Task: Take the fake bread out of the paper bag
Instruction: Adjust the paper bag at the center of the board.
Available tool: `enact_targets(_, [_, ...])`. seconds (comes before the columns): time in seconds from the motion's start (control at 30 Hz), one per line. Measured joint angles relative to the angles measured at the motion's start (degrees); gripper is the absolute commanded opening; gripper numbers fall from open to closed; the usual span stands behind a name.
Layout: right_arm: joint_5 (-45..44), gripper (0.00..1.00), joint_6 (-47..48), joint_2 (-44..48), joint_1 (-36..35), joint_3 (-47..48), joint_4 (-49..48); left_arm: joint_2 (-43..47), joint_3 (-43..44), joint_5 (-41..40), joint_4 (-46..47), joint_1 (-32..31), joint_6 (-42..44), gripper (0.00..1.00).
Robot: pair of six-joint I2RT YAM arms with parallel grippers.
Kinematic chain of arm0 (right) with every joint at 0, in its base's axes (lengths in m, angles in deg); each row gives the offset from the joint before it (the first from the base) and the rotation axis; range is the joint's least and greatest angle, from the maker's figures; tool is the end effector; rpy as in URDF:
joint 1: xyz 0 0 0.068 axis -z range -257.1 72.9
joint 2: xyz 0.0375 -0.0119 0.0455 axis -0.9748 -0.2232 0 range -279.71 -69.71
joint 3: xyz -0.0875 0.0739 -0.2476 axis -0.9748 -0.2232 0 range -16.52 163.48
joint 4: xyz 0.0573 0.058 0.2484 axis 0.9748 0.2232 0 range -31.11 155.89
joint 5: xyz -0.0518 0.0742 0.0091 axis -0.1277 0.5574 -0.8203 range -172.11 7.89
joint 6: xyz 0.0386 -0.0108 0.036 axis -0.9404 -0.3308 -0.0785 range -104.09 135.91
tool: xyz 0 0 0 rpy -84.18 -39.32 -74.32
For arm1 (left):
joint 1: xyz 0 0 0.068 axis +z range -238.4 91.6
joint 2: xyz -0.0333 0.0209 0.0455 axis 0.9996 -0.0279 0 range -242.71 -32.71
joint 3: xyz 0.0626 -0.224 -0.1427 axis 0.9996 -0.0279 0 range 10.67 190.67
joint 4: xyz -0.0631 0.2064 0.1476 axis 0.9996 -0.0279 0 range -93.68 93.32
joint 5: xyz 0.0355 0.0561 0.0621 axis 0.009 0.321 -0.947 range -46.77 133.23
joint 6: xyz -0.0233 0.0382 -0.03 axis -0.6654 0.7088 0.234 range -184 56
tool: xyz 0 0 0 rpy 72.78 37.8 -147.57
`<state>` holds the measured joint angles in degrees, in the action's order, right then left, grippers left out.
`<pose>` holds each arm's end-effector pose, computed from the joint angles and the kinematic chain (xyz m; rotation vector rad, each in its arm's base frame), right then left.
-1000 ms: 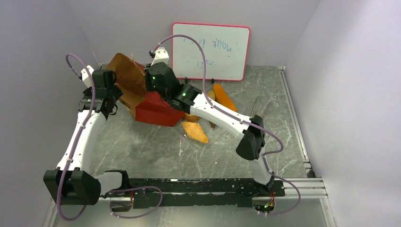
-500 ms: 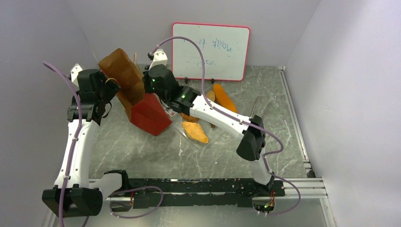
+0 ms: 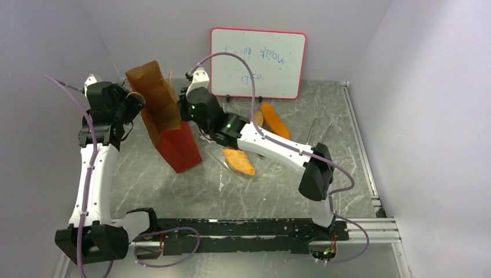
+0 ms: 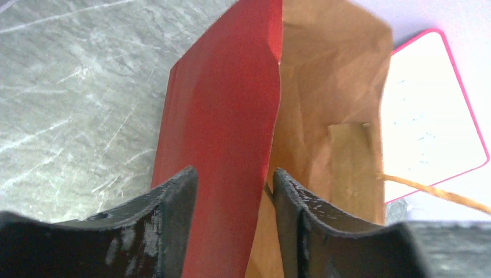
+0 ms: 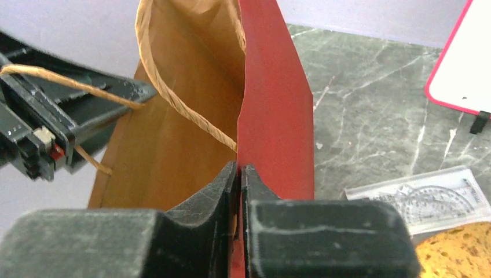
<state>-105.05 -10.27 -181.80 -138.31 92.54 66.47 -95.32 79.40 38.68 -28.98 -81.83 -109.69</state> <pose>0.2395 0.4070 0.3854 -0.2497 1.7866 0.7591 0.2321 0.0295 0.3855 -0.9452 1.8119 -0.3497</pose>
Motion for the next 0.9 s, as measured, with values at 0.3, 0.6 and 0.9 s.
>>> enact_targets(0.3, [-2.03,0.42,-1.25,9.62,-0.22,-13.14,-2.01,-0.87,-1.14,2.8,8.39,0.11,9.92,0.33])
enact_targets(0.6, [-7.61,0.45,5.64,20.55,-0.42,-15.17,-1.77,-1.33,-3.23,11.74,17.31,0.15,18.1,0.29])
enact_targets(0.9, [-5.46,0.49,16.41,11.26,0.96,-2.69,2.73,-4.15,-3.23,24.26,21.9,0.15,21.73,0.27])
